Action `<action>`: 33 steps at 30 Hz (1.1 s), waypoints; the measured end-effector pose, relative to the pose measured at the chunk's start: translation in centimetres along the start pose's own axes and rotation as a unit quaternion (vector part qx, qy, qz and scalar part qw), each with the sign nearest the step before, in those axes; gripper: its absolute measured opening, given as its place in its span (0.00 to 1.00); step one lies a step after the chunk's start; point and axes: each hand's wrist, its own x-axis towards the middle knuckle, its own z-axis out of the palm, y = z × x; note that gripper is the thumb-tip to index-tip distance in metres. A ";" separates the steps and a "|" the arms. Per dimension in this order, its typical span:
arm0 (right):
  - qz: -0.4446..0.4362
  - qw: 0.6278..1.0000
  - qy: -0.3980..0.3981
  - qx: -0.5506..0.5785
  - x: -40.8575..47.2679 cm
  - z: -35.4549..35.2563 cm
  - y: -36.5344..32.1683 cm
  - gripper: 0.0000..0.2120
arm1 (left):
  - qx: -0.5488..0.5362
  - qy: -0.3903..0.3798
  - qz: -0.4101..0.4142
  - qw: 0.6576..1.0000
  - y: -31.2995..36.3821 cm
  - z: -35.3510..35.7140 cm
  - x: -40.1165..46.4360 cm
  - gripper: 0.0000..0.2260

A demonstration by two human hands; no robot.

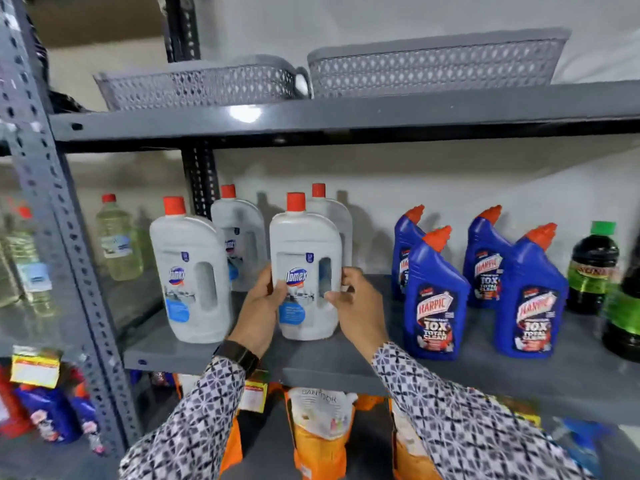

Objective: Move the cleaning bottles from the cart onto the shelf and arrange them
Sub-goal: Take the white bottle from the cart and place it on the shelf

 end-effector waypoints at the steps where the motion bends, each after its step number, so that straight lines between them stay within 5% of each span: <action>1: -0.003 1.000 -0.001 0.000 0.0 0.1 0.3 0.17 | 0.009 -0.007 0.006 1.000 -0.3 -0.4 0.1 0.19; 6: 0.014 0.996 -0.089 0.000 -0.7 0.1 2.0 0.31 | 0.124 -0.077 0.004 0.989 -1.5 -3.1 -1.2 0.26; 13: 0.031 0.990 -0.113 -0.075 -2.1 0.3 3.3 0.25 | 0.256 -0.117 0.010 0.959 -0.9 -4.6 -1.9 0.26; 33: 0.025 0.991 -0.101 -0.081 -4.8 -0.7 2.0 0.27 | 0.229 -0.076 0.013 0.970 -1.1 -3.2 -4.3 0.27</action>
